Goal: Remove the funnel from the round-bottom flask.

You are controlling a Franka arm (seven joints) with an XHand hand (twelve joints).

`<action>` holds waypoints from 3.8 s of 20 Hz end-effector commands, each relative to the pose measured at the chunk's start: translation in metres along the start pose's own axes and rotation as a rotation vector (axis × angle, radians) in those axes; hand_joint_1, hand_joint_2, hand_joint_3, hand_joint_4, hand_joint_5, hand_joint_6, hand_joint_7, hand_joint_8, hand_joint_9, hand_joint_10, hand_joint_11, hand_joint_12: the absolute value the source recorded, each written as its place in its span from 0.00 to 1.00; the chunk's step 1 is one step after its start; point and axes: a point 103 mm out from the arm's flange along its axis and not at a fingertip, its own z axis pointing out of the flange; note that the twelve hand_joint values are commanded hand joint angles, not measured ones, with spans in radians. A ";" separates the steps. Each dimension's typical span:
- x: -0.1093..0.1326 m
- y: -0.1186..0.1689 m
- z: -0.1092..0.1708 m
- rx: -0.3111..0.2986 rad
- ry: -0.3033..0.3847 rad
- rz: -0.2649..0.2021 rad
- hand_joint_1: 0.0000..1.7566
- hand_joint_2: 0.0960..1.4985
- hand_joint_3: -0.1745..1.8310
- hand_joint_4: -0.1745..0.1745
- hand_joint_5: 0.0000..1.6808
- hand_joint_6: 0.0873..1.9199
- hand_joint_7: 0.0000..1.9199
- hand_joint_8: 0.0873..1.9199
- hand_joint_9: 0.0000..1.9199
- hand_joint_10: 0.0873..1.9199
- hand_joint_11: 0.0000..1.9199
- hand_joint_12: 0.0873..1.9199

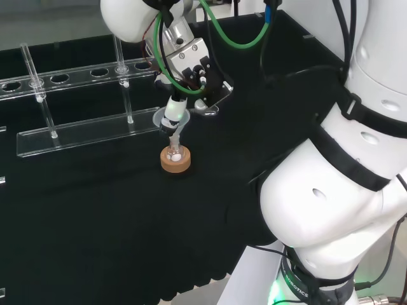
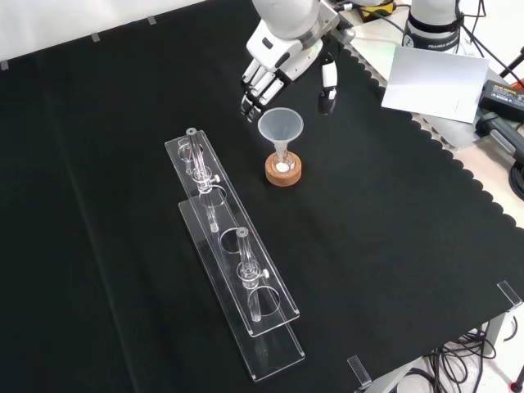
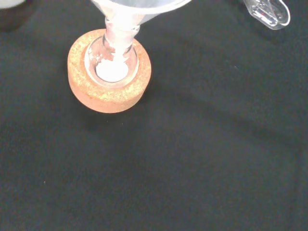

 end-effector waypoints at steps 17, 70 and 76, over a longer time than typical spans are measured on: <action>0.010 0.020 0.012 -0.009 -0.094 -0.002 0.34 0.38 0.19 0.63 0.00 0.00 0.00 0.14 0.21 0.00 0.16 0.77; 0.006 0.025 0.007 -0.086 -0.146 0.047 0.50 0.47 0.34 0.51 0.41 0.01 0.39 0.27 0.59 0.16 0.36 0.64; -0.002 0.007 -0.012 -0.096 -0.154 0.067 0.49 0.47 0.35 0.51 0.41 0.02 0.40 0.27 0.60 0.15 0.37 0.63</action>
